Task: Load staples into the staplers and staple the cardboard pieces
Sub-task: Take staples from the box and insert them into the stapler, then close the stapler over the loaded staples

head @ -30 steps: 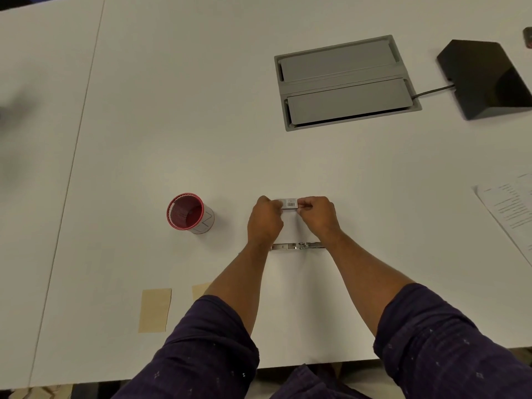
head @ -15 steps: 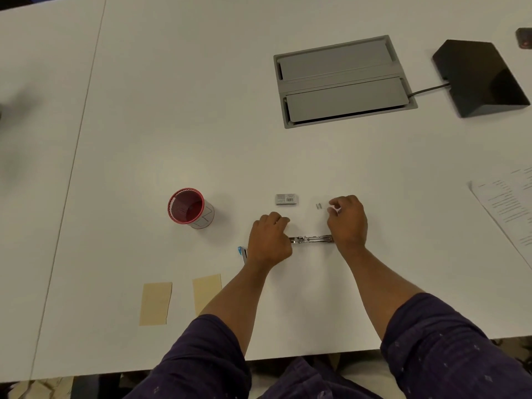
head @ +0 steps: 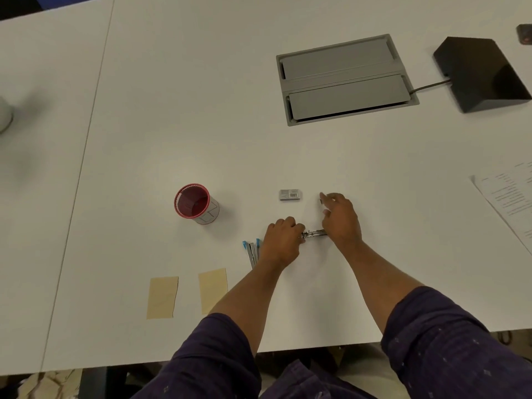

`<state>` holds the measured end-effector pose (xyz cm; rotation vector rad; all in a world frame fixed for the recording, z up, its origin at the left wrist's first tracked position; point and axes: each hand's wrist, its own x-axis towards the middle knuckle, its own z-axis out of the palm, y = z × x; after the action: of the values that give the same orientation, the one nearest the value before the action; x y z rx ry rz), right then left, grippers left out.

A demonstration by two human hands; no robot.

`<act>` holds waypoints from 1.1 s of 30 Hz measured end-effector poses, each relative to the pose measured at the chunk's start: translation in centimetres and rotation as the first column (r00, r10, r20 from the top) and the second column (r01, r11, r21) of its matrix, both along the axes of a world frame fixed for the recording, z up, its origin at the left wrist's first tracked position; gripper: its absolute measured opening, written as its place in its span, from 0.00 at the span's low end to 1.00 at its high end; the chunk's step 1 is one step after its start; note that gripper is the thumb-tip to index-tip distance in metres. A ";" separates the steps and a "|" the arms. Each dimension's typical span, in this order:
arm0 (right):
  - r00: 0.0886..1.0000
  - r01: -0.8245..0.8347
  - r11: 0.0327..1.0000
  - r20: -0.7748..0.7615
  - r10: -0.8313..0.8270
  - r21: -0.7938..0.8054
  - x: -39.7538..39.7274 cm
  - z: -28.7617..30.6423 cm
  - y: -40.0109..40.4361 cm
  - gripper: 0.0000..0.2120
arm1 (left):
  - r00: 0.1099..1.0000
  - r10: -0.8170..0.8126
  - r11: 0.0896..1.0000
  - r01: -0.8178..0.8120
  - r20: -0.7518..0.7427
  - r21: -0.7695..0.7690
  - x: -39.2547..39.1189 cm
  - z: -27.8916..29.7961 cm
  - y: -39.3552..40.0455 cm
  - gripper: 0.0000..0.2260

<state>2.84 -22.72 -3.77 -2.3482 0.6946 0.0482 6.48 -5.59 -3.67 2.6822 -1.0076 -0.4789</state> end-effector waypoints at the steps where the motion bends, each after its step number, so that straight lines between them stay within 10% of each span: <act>1: 1.000 -0.012 1.000 -0.025 0.012 -0.012 0.3 0.1 0.1 0.21 | 1.000 -0.023 1.000 0.023 0.000 0.011 0.0 0.1 -0.1 0.10; 12: 0.989 -0.048 0.989 -0.148 0.027 -0.142 0.4 0.6 0.6 0.15 | 0.998 -0.068 0.997 0.067 0.017 0.036 -0.4 0.7 0.9 0.09; 27: 0.972 0.090 0.889 0.153 -0.176 0.450 -0.9 3.4 2.1 0.05 | 0.990 -0.100 0.990 0.109 0.099 -0.094 -0.2 2.9 2.6 0.40; 33: 0.964 0.076 0.812 0.165 -0.208 0.578 -1.5 3.8 1.5 0.04 | 0.990 -0.079 0.990 0.092 0.116 -0.104 0.0 3.0 3.2 0.27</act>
<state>1.35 -21.21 0.06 -1.6877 0.6366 -0.0659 6.51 -2.43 -0.63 2.6015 -1.1490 -0.2829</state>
